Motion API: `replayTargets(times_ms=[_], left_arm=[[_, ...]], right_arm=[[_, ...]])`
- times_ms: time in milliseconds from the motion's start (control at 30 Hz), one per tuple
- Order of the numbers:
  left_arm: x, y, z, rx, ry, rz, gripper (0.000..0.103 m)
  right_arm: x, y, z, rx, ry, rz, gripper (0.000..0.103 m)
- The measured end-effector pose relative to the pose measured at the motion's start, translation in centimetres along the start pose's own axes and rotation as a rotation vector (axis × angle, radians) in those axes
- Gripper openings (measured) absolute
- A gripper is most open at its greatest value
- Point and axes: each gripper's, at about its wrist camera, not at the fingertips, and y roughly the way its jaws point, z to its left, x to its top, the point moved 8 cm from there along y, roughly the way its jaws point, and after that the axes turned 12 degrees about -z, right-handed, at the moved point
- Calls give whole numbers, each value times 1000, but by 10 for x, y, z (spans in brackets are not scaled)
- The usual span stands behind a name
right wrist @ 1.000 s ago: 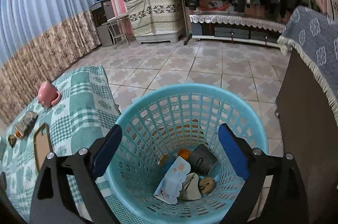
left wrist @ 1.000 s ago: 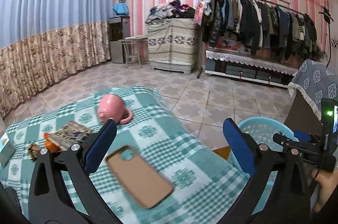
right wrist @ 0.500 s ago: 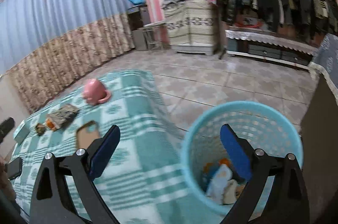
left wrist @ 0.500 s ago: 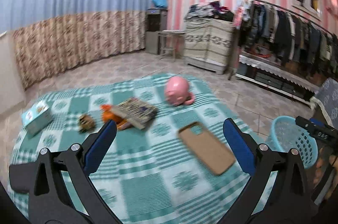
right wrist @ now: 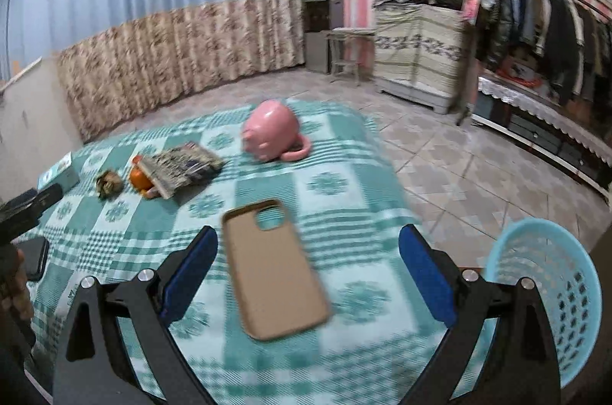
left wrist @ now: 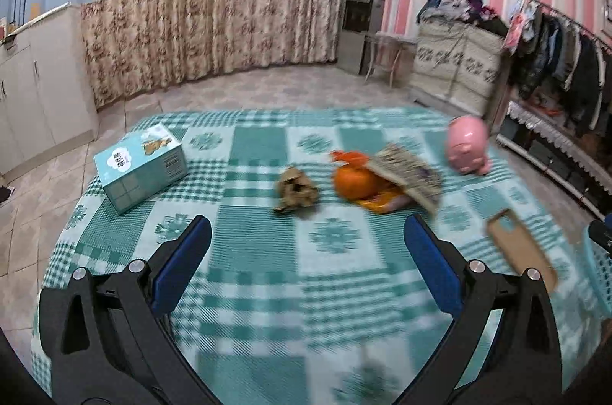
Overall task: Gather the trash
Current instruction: 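Move both tools back over the bed toward the remaining items, then grasp the brown cloth with the left tool while the right tool grasps the printed snack packet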
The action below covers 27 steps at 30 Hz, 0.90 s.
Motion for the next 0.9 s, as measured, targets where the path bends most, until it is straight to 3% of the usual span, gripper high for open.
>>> replayTargets(times_ms=[333,500,600,667,700,900], left_arm=[[-4,76,13,14,46,88,96],[-8,101,6,-7,54,128,88],[-13,112,5,-21,53,153,76],[-16,115,5,-48,35,179,61],[-17,117,5,-66,27,189,46],[-6,103,14,-46,25,145,43]], right_arm=[[-4,88,76,68,-24,109,94],[-2,120,110,97,-69,128,94],[-1,135,131,126,-87,141,94],[-3,143,142,138,-104,151,94],[-3,147,147,144,-108,153,94],[-2,163,171,163,-156,165,92]])
